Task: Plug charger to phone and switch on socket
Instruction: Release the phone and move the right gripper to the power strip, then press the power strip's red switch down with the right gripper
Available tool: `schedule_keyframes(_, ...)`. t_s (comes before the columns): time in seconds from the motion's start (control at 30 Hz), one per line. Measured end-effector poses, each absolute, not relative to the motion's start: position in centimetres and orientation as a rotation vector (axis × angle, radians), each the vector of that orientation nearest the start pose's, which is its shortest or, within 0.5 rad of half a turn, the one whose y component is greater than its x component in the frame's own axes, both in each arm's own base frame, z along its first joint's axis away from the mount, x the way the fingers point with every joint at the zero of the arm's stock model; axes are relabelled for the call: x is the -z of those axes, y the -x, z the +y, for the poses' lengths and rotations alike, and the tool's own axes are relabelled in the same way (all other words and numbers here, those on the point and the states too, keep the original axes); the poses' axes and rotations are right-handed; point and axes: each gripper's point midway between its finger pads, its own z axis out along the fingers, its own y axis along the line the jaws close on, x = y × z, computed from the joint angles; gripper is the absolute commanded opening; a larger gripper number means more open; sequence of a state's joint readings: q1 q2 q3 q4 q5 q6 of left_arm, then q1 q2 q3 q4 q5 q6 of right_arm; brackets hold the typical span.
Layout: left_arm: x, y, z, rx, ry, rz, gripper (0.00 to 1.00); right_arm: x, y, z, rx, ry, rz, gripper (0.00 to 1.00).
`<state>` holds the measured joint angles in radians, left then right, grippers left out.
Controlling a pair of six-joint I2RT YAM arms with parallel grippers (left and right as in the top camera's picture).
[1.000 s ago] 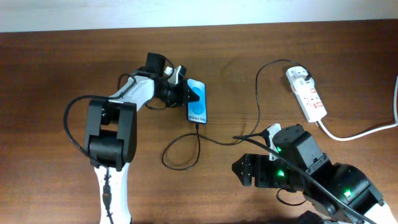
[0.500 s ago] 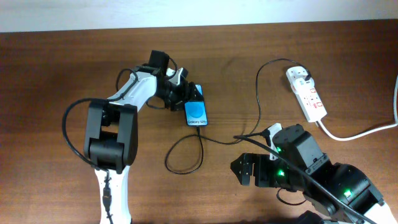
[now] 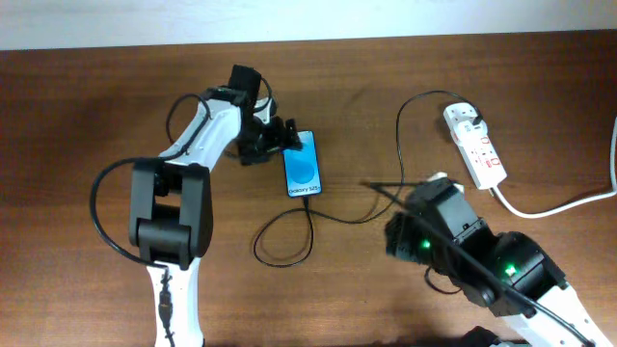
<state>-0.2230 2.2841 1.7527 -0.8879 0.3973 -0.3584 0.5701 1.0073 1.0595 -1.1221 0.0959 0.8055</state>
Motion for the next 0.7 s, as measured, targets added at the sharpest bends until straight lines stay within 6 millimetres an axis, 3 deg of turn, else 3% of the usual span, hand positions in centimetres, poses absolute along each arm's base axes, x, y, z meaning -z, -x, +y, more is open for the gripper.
schedule_keyframes(0.07, -1.2, -44.0, -14.5, 0.491, 0.213, 3.104, 1.00, -20.3, -22.7, 8.8, -0.272, -0.503, 2.579, 0.11)
schedule_keyframes(0.13, -1.0, -43.8, -12.6, 0.364, 0.251, 3.148, 1.00, -21.4, -24.2, 5.5, -0.228, -0.678, 2.491, 0.04)
schedule_keyframes(0.23, -0.9, -43.5, -10.8, 0.219, 0.253, 3.175, 0.99, -22.3, -25.5, 1.9, -0.219, -0.849, 2.403, 0.04)
schedule_keyframes(0.3, -1.5, -43.1, -10.3, 0.181, 0.226, 3.182, 0.99, -21.3, -26.3, -1.0, -0.192, -0.994, 2.398, 0.04)
schedule_keyframes(0.33, -3.3, -42.9, -10.1, 0.173, 0.209, 3.164, 0.99, -19.8, -26.9, -2.3, -0.188, -1.065, 2.441, 0.04)
schedule_keyframes(0.4, -6.3, -42.6, -9.9, 0.173, 0.185, 3.122, 0.99, -18.9, -28.0, -3.8, -0.210, -1.124, 2.476, 0.04)
schedule_keyframes(0.5, -14.2, -41.0, -9.4, 0.192, 0.159, 3.003, 0.99, -18.5, -30.2, -5.8, -0.225, -1.173, 2.553, 0.04)
schedule_keyframes(0.63, -19.3, -39.8, -8.5, 0.171, 0.145, 2.891, 0.99, -18.3, -33.7, -6.9, -0.228, -1.168, 2.620, 0.04)
schedule_keyframes(0.7, -21.7, -39.2, -8.1, 0.159, 0.143, 2.830, 0.99, -17.1, -35.3, -7.6, -0.228, -1.191, 2.652, 0.04)
